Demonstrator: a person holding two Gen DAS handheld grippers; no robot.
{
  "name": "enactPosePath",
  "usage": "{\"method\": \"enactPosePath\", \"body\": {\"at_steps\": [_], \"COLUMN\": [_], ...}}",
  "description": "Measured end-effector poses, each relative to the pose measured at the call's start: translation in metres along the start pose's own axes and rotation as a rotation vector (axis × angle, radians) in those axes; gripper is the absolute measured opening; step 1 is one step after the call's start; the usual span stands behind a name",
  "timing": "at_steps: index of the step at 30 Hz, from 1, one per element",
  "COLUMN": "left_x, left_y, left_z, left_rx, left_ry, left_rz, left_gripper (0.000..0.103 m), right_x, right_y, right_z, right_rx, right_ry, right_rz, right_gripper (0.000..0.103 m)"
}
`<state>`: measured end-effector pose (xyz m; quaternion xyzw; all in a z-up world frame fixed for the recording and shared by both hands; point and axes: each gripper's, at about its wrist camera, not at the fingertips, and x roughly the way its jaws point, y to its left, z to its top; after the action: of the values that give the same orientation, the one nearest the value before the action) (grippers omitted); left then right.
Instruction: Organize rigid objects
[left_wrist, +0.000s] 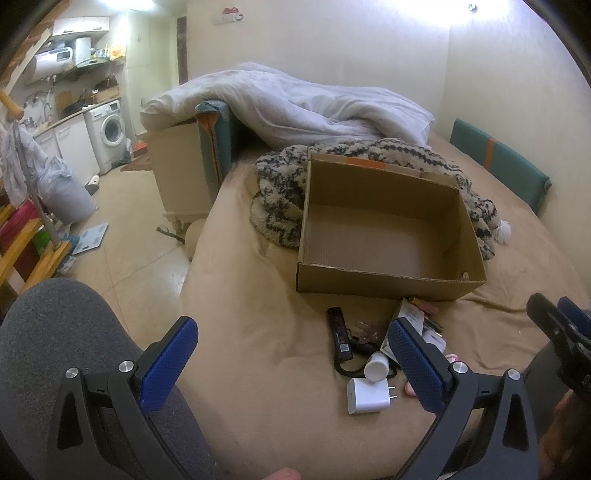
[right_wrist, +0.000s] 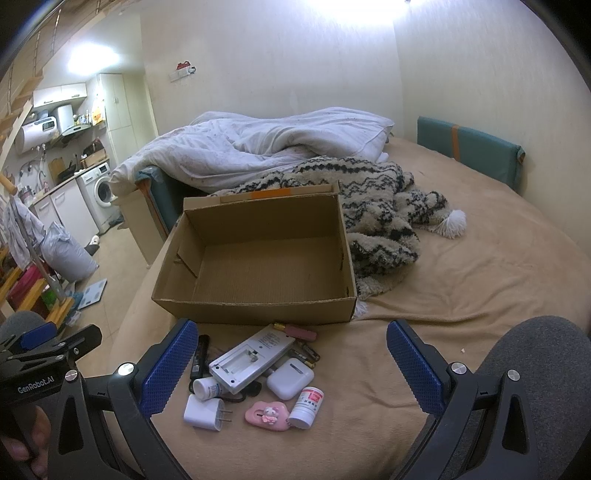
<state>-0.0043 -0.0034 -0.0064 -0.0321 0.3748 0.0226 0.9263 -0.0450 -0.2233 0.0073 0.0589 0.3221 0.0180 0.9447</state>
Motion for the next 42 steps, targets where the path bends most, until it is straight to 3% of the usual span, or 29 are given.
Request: {"method": "enactPosePath", "body": {"at_steps": [27,33,38,42], "left_x": [0.000,0.003,0.023,0.059], "left_y": [0.001,0.001,-0.008,-0.020], "left_z": [0.000,-0.001,-0.003,-0.009], "left_rx": [0.002,0.006,0.045,0.068], "left_ry": [0.003,0.015,0.118,0.311], "left_rz": [0.002,-0.001,0.023,-0.030], "left_gripper": [0.103,0.103,0.103,0.102], "right_x": [0.001,0.006,0.027,0.048], "right_y": [0.001,-0.002,-0.011,-0.022], "right_z": [0.000,-0.001,0.001,0.002], "right_rx": [0.000,0.017,0.073,0.130], "right_ry": [0.001,0.040,0.163,0.251], "right_rz": [0.000,-0.005,-0.016,0.019], "right_gripper": [0.103,0.103,0.103,0.103]}}
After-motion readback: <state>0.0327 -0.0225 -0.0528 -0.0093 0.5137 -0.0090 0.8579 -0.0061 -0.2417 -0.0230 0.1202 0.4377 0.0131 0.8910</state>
